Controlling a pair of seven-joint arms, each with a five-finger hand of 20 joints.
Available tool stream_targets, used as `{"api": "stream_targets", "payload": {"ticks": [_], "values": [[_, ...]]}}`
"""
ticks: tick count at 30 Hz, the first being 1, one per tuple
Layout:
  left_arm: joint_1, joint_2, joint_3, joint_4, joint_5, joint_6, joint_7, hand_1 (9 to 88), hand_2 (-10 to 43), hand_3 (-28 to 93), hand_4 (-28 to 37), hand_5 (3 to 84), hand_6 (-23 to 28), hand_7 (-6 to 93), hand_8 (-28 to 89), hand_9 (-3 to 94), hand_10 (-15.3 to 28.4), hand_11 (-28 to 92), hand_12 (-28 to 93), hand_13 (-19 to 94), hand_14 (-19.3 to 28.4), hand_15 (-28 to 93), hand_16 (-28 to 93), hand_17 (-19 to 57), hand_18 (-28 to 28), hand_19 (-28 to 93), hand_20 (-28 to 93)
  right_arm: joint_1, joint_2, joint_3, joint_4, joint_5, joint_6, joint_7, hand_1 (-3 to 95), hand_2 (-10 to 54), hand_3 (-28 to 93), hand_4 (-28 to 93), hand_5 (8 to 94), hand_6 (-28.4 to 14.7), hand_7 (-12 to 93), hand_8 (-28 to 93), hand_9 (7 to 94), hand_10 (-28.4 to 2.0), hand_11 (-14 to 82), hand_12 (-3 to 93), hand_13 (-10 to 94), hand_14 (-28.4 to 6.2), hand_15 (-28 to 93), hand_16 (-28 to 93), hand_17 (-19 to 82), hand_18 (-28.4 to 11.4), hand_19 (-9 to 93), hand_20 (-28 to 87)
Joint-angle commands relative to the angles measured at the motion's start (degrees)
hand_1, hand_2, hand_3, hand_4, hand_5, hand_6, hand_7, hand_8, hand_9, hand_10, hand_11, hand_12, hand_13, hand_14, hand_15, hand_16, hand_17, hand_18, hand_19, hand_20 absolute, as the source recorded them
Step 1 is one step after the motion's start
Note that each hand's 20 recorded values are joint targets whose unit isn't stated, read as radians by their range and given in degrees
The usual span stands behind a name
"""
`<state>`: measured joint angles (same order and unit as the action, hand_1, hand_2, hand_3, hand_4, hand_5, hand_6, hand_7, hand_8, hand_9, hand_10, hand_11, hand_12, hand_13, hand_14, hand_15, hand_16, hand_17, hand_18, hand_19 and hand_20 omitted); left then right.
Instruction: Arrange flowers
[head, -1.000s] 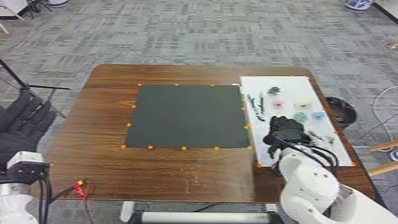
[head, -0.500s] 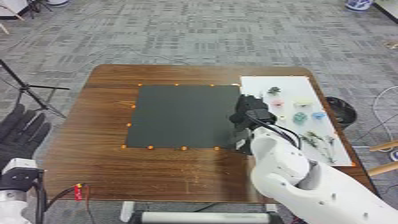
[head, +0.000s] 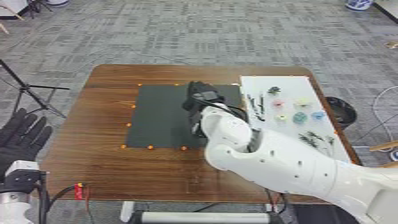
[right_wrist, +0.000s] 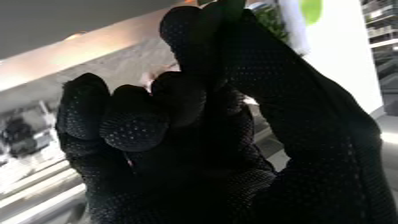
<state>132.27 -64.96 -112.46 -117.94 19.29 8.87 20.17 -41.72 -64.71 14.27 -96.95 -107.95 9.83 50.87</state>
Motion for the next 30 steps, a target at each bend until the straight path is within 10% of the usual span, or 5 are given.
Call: {"api": "stream_targets", "payload": {"ticks": [1,15,30], "values": [[-1.1,1.39,1.98,0.84,-0.04,0.88,0.99,19.9,20.6,66,-28.3,40.9,10.7,6.6,-7,31.5,17.3,19,11,24,16.8,28,-2,-7.1,16.4,35,11,4.1,-8.9,-1.3,4.1,4.3,5.5,2.3,50.1,-9.5,69,-3,76.5,-3.6,43,25,73.2,-15.6,55.1,69.9,68,-18.9,74,56,38,-28.4,81,46],[-1.9,1.14,3.52,0.86,3.88,0.22,0.16,20.9,18.4,68,-28.3,40.8,10.8,6.8,-7,31.4,17.2,19,11,24,16.6,28,-2,-7.0,16.3,35,11,1.2,-11.1,-7.8,5.7,6.1,11.6,5.5,53.7,-9.5,67,-12,76.2,-2.7,42,22,72.7,-14.8,56.2,68.2,68,-18.8,74,55,39,-28.4,82,44],[-4.2,2.09,5.08,1.53,4.72,-1.05,0.19,23.4,15.5,70,-28.3,40.8,10.7,7.3,-7,31.4,16.9,19,11,24,16.5,28,-2,-6.9,16.2,36,12,2.0,-12.6,-9.3,8.9,13.1,17.0,7.8,54.9,-9.5,67,-20,74.9,-1.8,43,20,71.6,-14.2,55.9,66.3,67,-17.3,73,54,37,-28.4,81,42]]}}
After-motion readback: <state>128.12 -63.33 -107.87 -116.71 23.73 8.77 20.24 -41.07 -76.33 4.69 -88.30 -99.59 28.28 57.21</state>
